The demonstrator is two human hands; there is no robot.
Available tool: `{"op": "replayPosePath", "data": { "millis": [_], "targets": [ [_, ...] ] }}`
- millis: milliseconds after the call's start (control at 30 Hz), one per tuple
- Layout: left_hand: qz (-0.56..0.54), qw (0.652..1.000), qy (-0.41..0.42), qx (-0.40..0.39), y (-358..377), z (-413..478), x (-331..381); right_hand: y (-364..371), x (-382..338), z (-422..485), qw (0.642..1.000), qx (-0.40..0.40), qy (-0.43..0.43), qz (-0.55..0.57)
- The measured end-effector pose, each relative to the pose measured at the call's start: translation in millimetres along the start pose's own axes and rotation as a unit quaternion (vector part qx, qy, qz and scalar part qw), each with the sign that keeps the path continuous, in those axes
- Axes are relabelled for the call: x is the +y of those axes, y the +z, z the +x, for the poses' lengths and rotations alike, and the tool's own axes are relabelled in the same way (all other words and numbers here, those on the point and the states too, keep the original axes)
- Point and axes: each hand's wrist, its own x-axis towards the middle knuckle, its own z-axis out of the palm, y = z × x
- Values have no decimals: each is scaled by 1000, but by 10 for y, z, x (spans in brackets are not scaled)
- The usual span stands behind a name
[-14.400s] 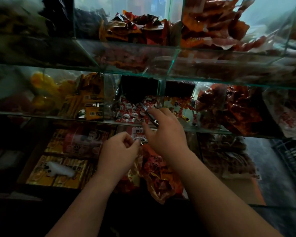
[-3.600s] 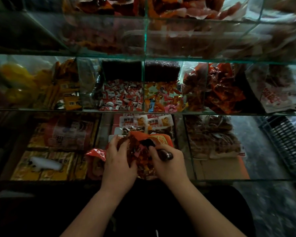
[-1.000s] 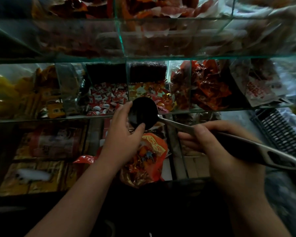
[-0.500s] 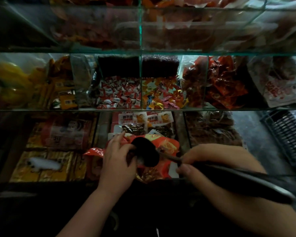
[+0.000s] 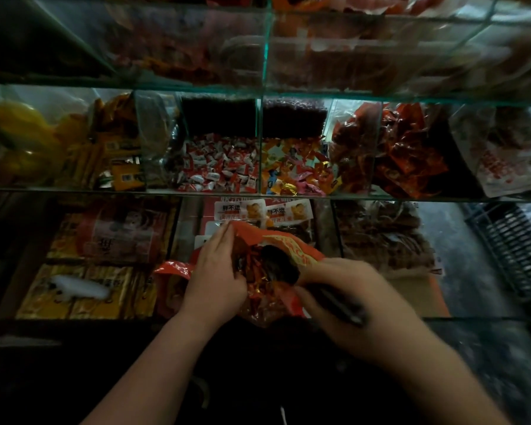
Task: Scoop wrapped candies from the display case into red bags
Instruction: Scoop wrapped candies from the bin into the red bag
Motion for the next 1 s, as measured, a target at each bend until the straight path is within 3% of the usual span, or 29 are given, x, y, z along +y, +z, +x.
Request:
{"op": "replayPosePath", "data": {
  "millis": [33, 133, 267, 433, 567, 767, 900, 1000],
  "targets": [
    [4, 1000, 2, -7, 23, -11, -3, 87, 37, 93, 999, -12, 24, -47],
    [3, 999, 23, -39, 108, -102, -14, 467, 178, 357, 992, 10, 117, -52],
    [-10, 999, 34, -32, 170, -207, -56, 625, 362, 402, 976, 121, 175, 46],
    [-54, 998, 24, -25, 138, -200, -77, 584, 377, 438, 953, 115, 244, 138],
    [-36, 999, 30, -24, 154, -230, -60, 639, 335, 333, 894, 218, 304, 245],
    [-48, 998, 25, -34, 125, -255, -40, 690, 198, 232, 875, 215, 331, 280],
    [6, 999, 24, 45, 84, -318, 63, 493, 189, 118, 841, 260, 352, 318],
    [-6, 987, 120, 105, 87, -383, 163, 325, 137, 24, 821, 291, 339, 356]
  ]
}}
